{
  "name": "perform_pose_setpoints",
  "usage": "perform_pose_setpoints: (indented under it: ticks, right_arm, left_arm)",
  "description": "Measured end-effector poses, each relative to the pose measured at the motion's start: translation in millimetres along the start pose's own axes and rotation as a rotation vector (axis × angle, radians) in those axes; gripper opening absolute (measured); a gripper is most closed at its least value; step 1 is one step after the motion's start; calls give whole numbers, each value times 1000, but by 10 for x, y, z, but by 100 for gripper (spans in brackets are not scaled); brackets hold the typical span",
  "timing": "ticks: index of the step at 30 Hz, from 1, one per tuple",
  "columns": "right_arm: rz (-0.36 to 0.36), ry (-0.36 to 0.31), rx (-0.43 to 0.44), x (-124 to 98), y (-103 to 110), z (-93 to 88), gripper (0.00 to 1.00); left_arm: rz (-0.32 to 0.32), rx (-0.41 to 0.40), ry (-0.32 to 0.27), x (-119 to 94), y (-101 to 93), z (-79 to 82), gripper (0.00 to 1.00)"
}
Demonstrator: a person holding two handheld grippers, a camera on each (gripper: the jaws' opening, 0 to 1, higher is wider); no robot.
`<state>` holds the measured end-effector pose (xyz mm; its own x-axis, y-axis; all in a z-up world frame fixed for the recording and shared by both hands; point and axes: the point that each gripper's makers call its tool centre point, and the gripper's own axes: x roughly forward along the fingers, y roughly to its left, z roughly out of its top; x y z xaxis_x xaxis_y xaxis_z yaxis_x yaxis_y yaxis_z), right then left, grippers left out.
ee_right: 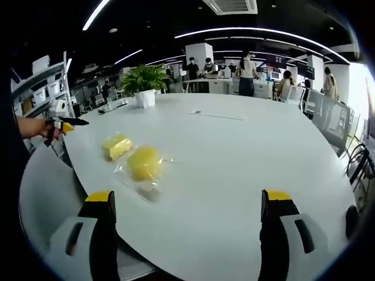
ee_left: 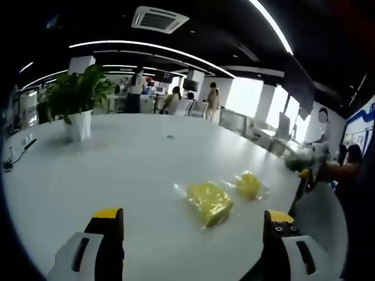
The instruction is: Compare the silicone blocks by pressing each to a similar depth, holding the contact briefly, and releasing to observe deformation and rebound differences across the visible hardness samples.
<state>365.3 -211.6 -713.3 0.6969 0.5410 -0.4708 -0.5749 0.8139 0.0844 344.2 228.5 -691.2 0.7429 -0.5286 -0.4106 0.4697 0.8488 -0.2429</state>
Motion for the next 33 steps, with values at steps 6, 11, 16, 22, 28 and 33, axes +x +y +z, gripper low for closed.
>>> perform_pose_setpoints:
  ticks: [6, 11, 16, 22, 28, 33]
  right_arm:
    - [-12, -4, 18, -46, -21, -29, 96]
    - [-23, -8, 31, -58, -19, -63, 96]
    - [-29, 2, 42, -60, 15, -118, 96]
    - [-22, 5, 42, -48, 64, -140, 96]
    - [-13, 11, 33, -28, 149, -185, 96]
    - [-3, 25, 26, -22, 191, -224, 96]
  left_arm:
    - [-10, -206, -9, 96, 74, 121, 100]
    - [-55, -224, 37, 303, 33, 162, 100]
    - [-112, -295, 117, 542, -64, 82, 100]
    - [-145, -382, 236, 851, -185, -158, 100]
    - [-131, -421, 232, 1090, -127, -202, 93]
    - [-160, -493, 260, 1185, -189, -273, 85]
